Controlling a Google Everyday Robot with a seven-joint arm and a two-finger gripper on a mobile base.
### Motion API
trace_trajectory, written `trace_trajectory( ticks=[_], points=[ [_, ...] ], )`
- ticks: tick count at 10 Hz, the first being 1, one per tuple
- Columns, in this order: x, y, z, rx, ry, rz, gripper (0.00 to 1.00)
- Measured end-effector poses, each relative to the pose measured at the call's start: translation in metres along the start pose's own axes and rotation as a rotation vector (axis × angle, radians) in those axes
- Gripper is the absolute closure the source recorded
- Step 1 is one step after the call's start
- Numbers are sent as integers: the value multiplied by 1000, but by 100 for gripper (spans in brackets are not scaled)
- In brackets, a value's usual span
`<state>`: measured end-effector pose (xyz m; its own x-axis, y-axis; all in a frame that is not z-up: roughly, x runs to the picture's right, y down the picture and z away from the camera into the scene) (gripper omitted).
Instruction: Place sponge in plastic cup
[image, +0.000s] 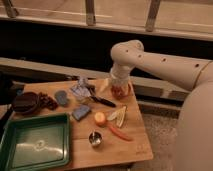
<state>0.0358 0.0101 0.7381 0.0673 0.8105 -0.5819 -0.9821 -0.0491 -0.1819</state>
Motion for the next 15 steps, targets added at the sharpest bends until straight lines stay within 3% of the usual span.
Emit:
trace_trajectory(
  ticks=[1,7,10,11,13,15],
  points=[
    [-1,19,0,-11,-4,-19,20],
    [1,16,2,0,7,-26,20],
    [2,58,12,-13,12,-96,20],
    [3,82,17,-18,13,-120,20],
    [7,131,39,-27,11,-153,20],
    [6,152,65,-30,-14,-151,20]
  ],
)
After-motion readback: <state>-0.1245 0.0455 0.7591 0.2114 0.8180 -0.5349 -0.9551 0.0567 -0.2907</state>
